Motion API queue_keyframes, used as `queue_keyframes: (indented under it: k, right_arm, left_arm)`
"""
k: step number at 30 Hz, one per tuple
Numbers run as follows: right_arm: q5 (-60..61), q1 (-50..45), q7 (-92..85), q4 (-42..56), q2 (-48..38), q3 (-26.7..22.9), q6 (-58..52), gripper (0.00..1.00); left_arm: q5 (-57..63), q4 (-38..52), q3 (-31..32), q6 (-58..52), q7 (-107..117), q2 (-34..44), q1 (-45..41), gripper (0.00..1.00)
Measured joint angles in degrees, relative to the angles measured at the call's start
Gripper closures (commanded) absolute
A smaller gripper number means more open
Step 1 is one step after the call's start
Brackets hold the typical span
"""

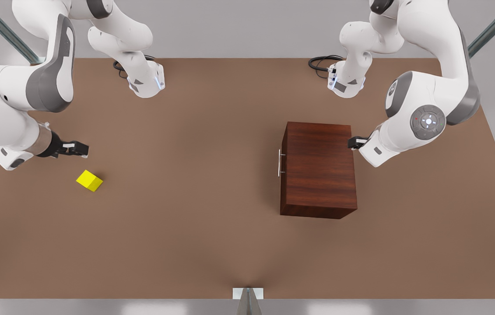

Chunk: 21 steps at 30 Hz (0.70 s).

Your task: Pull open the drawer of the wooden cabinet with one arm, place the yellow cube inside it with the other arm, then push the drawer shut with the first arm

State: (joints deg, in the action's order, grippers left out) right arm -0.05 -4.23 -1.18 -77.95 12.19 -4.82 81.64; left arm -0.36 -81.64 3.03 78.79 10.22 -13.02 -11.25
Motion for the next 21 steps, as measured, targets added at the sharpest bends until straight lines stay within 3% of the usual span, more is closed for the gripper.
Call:
queue_keyframes:
  k: [3,9,12,21]
  right_arm:
    - [-0.19,0.06,-0.15,0.12,0.5,-0.06,0.74,0.0]
    - [0.25,8.58,-1.03,1.0,10.63,-0.16,5.46,0.0]
    - [0.75,11.45,-1.31,0.23,14.29,-0.25,9.48,0.0]
    - [2.12,13.43,-0.97,-19.29,9.71,-0.45,26.8,0.0]
  left_arm:
    - [-0.05,-0.02,-0.09,-0.27,0.34,-0.86,-0.52,0.0]
    - [0.15,-0.29,1.56,5.5,1.6,-8.21,-18.49,0.0]
    - [3.17,5.04,4.95,9.05,4.15,-14.76,-22.2,0.0]
    - [10.44,-0.21,6.57,19.74,13.95,-18.49,-27.17,0.0]
